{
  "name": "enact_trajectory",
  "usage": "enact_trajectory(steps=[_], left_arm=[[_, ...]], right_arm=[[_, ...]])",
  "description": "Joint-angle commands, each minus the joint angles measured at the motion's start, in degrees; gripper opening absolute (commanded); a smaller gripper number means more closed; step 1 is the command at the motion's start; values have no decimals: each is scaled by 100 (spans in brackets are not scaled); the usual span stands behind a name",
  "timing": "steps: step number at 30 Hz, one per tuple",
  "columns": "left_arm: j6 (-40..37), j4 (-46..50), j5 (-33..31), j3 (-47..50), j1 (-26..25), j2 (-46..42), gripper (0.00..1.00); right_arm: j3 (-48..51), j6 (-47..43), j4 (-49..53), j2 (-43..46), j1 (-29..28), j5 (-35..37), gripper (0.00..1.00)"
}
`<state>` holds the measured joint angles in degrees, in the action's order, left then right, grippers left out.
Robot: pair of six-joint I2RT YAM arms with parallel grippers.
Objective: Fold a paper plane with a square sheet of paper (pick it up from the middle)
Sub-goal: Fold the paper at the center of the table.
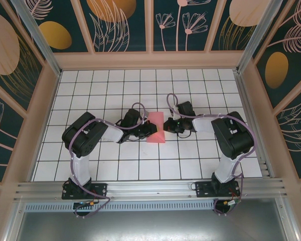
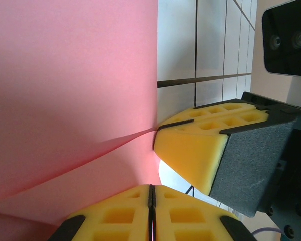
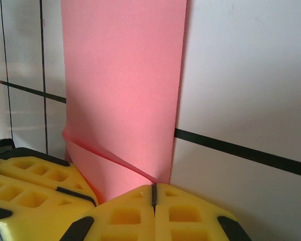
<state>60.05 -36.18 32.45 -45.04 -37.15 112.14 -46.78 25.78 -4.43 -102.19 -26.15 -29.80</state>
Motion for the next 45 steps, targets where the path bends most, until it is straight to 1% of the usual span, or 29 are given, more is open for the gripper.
enact_trajectory(steps=[1, 22, 27, 31, 34, 38, 43, 45], left_arm=[[-122, 85, -49, -119, -19, 138, 12], [-111, 366, -224, -47, -21, 172, 12], [-136, 595, -371, 64, -27, 129, 11], [-102, 665, -456, 113, -16, 158, 10], [-70, 666, -501, 135, -19, 186, 9], [-50, 730, -629, 183, -20, 146, 8], [-53, 805, -725, 226, -21, 86, 6], [-54, 832, -764, 241, -13, 68, 5]], right_arm=[[-145, -91, 93, -138, -30, 45, 5], [-142, -79, 154, -159, -32, 79, 6], [-221, 28, 280, 49, -36, 75, 12], [-241, 132, 481, 552, -16, 220, 22], [-149, 181, 635, 946, -22, 319, 25], [125, 249, 772, 1338, -150, 438, 23], [317, 415, 872, 1567, -544, 639, 10], [321, 466, 901, 1509, -769, 754, 7]])
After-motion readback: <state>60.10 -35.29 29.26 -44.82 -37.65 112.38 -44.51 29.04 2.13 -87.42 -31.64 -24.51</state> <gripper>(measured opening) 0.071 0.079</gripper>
